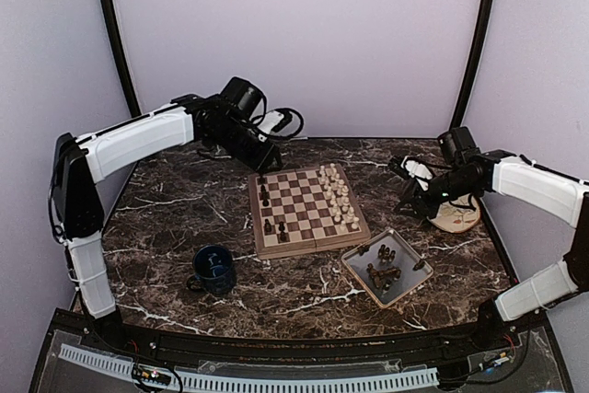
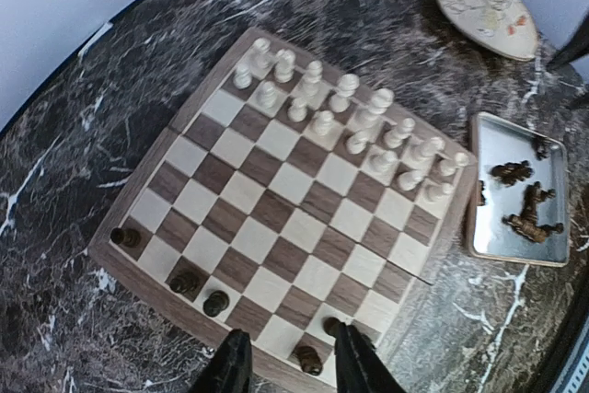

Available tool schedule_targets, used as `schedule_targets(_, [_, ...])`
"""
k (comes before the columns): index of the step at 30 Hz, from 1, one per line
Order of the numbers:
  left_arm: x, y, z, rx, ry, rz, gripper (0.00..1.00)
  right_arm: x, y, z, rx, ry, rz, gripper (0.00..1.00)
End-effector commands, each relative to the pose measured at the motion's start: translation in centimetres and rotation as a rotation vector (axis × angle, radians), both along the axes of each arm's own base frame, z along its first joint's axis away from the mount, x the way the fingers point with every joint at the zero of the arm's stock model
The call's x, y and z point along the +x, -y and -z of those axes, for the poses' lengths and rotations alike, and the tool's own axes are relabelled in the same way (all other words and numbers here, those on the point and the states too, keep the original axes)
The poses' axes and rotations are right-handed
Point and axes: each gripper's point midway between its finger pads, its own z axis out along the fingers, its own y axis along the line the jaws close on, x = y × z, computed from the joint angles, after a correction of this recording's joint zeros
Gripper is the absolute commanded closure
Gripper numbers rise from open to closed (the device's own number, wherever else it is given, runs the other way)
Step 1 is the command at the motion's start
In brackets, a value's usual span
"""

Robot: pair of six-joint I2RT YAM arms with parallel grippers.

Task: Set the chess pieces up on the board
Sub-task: Place the queen at e8, then pick up the bishop from the chess pile.

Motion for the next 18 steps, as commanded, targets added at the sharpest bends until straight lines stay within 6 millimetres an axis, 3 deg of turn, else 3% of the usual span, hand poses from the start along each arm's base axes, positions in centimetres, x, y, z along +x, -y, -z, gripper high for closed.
schedule_targets(1, [-2.9,2.3,-2.7,-0.164,0.082,0.182,0.67,-0.8,0.4,-0.3,-0.082,-0.023,-0.036,0.61])
schedule_targets(5, [-5.4,3.1,-0.9,-0.212,0.066,0.252,0.67,-2.8,0.0,1.3,-0.161,-0.077,-0.086,0.62])
schedule_targets(10, [-7.5,4.1,0.9,-0.150,0.067,0.308,0.67,-4.3,-0.3,3.8,-0.246,-0.116,-0.130,0.61])
schedule_targets(18, [-9.7,5.2,2.1,-0.094,0.070,0.368,0.67,-5.0,-1.0,6.9,-0.325,-0.195,-0.176,0.61])
